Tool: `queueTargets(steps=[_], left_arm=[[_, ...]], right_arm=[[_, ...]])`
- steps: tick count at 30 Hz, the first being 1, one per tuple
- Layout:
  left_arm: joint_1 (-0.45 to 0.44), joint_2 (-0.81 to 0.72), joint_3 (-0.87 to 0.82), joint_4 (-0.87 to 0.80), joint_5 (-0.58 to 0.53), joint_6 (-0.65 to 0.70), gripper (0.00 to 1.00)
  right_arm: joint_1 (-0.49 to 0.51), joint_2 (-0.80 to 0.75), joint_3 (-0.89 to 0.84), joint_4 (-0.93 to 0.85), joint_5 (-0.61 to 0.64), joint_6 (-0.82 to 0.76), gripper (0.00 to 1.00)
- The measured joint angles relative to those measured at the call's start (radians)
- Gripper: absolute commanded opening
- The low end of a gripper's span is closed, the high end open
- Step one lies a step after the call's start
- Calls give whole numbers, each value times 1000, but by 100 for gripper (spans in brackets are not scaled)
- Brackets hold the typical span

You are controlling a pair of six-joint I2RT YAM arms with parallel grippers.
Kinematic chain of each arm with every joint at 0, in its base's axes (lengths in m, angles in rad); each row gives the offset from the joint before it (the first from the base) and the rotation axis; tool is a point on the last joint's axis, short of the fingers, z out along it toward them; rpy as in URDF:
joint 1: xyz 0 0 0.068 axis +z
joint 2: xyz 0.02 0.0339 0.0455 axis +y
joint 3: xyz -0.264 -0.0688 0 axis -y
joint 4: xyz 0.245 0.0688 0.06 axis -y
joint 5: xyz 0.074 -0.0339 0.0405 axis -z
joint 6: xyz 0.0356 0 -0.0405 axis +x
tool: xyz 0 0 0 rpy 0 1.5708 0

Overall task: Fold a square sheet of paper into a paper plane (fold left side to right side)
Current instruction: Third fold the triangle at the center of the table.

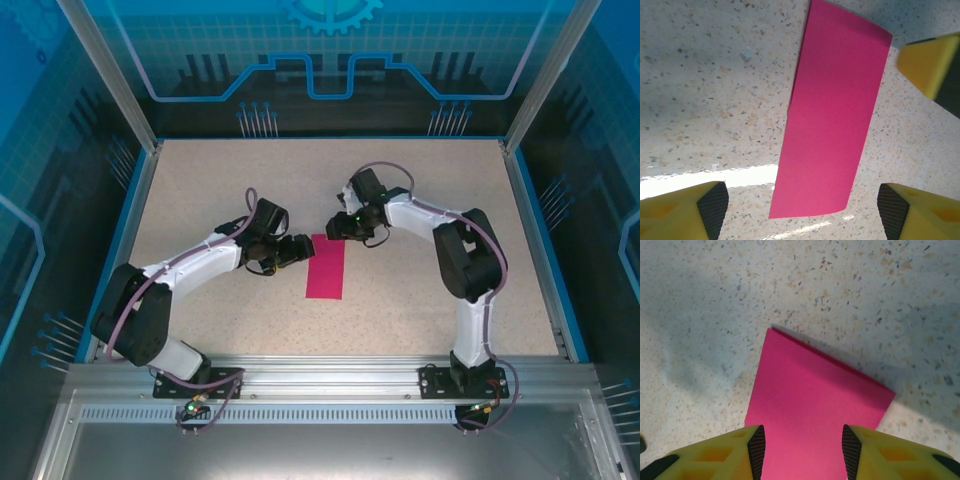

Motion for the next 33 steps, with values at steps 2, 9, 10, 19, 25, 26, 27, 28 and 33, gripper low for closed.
queueTargets(steps=[2, 9, 10, 19, 25, 26, 27, 28, 33], left_arm=[[0, 5, 0, 19, 14, 0, 82], [1, 56, 0, 45, 51, -4, 81], [0, 64, 0, 45, 55, -4, 81], [0, 152, 27, 55, 101, -7, 74], [-5, 229, 74, 71, 129, -8, 69], [-7, 242, 81, 71, 130, -7, 69], [-9, 251, 86, 71, 130, -7, 68], [-11, 259, 90, 71, 130, -8, 68], [-16, 295, 108, 71, 130, -8, 65]], right_arm=[[1, 21, 13, -7, 8, 0, 47], [1, 67, 31, -45, 36, -23, 45], [1, 77, 37, -50, 39, -30, 44], [-2, 88, 54, -71, 49, -85, 40], [-2, 88, 54, -72, 48, -106, 39], [-2, 88, 54, -72, 48, -109, 39], [-2, 88, 54, -71, 47, -109, 39], [-2, 88, 54, -71, 46, -109, 39], [-6, 88, 52, -70, 37, -109, 39]])
